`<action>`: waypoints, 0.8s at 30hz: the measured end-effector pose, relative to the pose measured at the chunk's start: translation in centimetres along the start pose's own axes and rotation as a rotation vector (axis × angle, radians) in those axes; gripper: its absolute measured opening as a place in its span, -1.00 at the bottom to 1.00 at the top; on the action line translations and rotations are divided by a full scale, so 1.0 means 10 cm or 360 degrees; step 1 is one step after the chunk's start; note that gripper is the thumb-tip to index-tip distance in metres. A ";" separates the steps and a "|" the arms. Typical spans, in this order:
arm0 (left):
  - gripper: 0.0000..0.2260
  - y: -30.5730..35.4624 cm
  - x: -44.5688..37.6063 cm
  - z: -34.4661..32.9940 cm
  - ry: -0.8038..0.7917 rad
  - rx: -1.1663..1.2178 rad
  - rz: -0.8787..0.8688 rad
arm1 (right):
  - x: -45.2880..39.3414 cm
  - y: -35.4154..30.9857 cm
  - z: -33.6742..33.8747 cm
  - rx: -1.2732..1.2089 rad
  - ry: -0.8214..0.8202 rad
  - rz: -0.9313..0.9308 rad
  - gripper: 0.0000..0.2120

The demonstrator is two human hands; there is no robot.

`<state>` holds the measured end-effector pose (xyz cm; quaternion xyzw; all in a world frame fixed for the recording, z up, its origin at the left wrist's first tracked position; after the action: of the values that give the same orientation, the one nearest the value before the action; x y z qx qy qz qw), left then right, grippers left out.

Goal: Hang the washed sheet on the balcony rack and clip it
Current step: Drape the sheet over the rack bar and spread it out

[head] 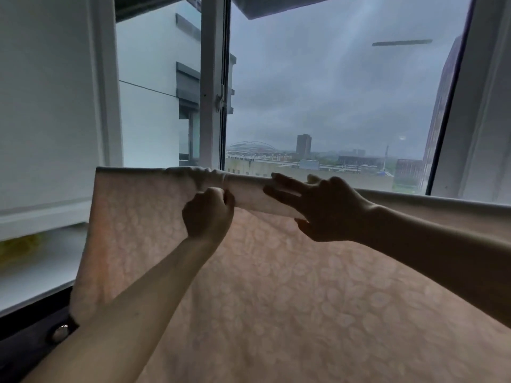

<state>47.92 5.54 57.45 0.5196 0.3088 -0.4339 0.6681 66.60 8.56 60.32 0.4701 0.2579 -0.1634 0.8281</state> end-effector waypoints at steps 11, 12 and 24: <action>-0.64 0.06 -0.03 0.00 0.0015 0.0173 -0.0048 | -0.44 -0.25 -0.25 -0.0029 -0.0094 0.0016 -0.32; -0.64 0.06 -0.07 0.00 0.0010 0.0147 -0.0078 | -0.48 -0.26 -0.27 -0.0048 -0.0107 0.0005 -0.32; -0.47 -0.50 -0.76 -0.26 -0.0325 -0.0010 0.0531 | -0.53 -0.26 -0.26 -0.0051 -0.0070 -0.0073 -0.26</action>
<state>40.24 9.54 61.16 0.5147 0.1502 -0.3666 0.7604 60.27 9.63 60.54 0.4470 0.2529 -0.1884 0.8371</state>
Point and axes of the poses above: each hand's wrist, its own x-axis away from the middle knuckle, its own z-axis out of the back of the hand, y = z × x, the point moved 8 cm from there along -x, towards the middle knuckle, and after that the axes turned 12 degrees about y, right-handed, at the moved point
